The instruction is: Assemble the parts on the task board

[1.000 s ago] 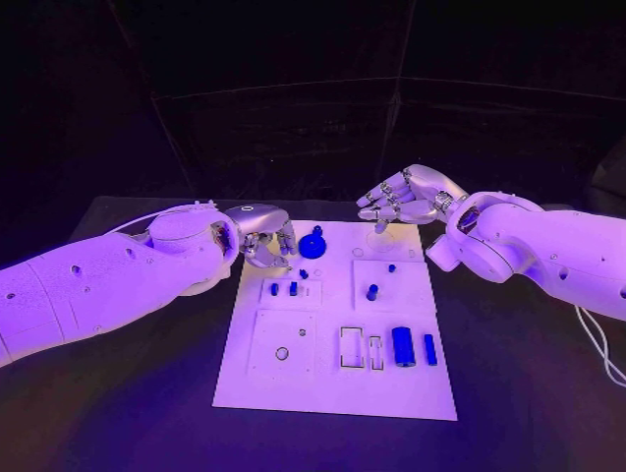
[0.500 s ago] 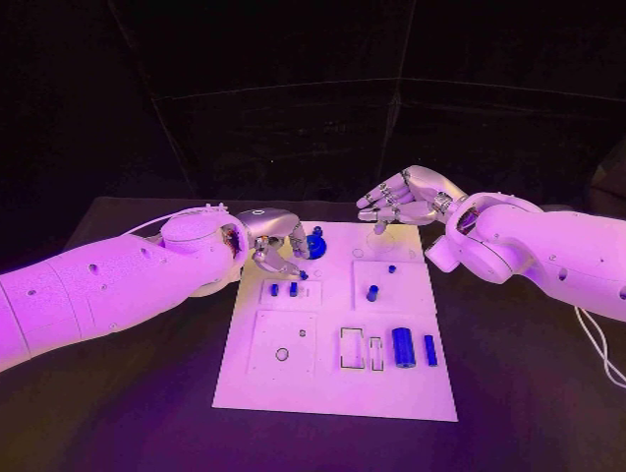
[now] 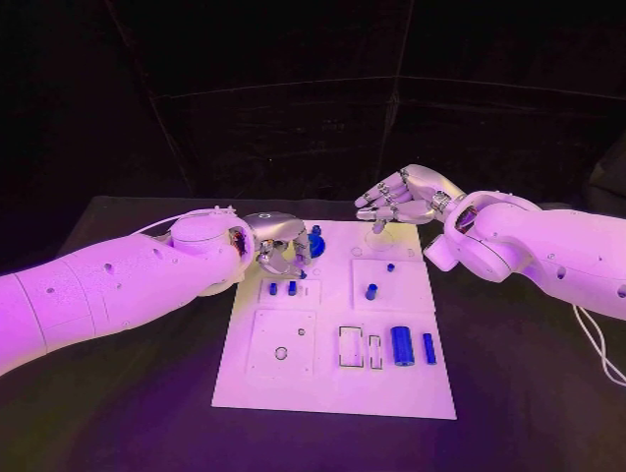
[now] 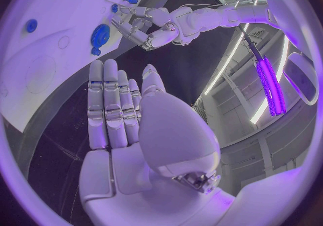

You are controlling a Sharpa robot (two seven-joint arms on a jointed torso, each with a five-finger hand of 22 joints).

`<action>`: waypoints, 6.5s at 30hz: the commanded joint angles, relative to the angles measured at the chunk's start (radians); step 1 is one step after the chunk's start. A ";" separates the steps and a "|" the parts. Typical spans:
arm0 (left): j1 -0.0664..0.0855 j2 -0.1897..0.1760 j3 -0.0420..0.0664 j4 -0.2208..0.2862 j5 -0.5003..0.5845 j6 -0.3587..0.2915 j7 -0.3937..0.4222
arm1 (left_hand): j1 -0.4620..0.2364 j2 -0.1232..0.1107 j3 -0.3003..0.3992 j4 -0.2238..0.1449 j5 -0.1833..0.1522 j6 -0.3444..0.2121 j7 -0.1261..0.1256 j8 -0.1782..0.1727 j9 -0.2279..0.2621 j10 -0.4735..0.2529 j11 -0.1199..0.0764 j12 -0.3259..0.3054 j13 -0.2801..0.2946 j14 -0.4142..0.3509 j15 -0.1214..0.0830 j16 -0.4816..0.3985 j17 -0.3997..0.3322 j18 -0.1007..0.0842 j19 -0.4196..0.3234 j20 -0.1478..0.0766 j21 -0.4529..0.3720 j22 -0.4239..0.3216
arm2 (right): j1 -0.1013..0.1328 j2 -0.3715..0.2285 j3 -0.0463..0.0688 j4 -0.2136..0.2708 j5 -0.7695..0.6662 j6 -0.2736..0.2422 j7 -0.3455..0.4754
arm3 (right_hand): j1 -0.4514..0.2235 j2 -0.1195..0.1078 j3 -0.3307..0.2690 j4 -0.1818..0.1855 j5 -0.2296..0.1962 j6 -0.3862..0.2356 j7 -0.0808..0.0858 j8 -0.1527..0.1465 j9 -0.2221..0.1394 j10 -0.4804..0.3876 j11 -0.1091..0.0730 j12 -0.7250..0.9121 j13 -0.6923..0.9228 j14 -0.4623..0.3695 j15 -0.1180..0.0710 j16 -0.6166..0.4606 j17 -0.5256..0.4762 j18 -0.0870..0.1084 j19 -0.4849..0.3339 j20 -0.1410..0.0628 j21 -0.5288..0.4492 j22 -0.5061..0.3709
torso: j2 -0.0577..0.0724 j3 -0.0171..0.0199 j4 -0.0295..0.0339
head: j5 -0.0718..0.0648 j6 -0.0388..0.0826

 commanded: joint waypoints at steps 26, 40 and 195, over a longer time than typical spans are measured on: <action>0.001 0.026 -0.011 -0.022 -0.090 0.062 -0.010 | -0.003 -0.005 -0.001 -0.014 -0.003 0.005 -0.001 0.004 -0.001 -0.002 -0.003 0.009 0.000 -0.004 0.001 0.007 0.001 0.007 0.006 -0.002 0.015 0.013 | 0.002 0.000 0.001 0.005 -0.002 0.007 0.003 | 0.002 0.008 0.000 -0.008 0.004 -0.004 0.000 0.002 0.000 -0.006 0.000 -0.003 -0.003 -0.001 -0.002 -0.007 -0.001 0.004 0.001 0.005 -0.008 -0.003 | -0.001 0.0002 0.0005 | -0.003 -0.003; 0.000 0.039 -0.025 -0.027 -0.113 0.072 -0.025 | -0.014 -0.012 -0.010 -0.014 -0.004 -0.007 0.004 -0.004 -0.006 -0.014 -0.001 0.011 0.000 -0.004 0.003 0.008 -0.001 0.006 0.006 -0.001 0.014 0.013 | 0.002 0.000 0.001 0.006 -0.002 0.007 0.003 | 0.002 0.008 0.000 -0.008 0.004 -0.004 0.000 0.002 0.000 -0.006 0.000 -0.003 -0.003 -0.001 -0.002 -0.007 -0.001 0.004 0.001 0.005 -0.008 -0.003 | -0.001 -0.0001 0.0014 | -0.006 -0.005; -0.004 -0.092 -0.012 0.068 -0.089 -0.069 -0.054 | -0.036 -0.001 0.099 -0.033 -0.002 0.080 0.026 -0.023 -0.004 0.152 -0.021 -0.073 -0.004 0.016 -0.016 0.013 -0.010 -0.010 0.049 -0.019 0.083 0.088 | 0.002 -0.005 0.001 0.007 -0.002 0.006 0.004 | -0.003 0.015 0.000 -0.007 0.004 -0.004 0.000 0.002 0.000 -0.005 0.000 -0.002 -0.005 0.001 -0.002 -0.011 -0.002 0.004 0.004 0.005 -0.012 -0.006 | -0.001 -0.0001 0.0010 | 0.003 0.001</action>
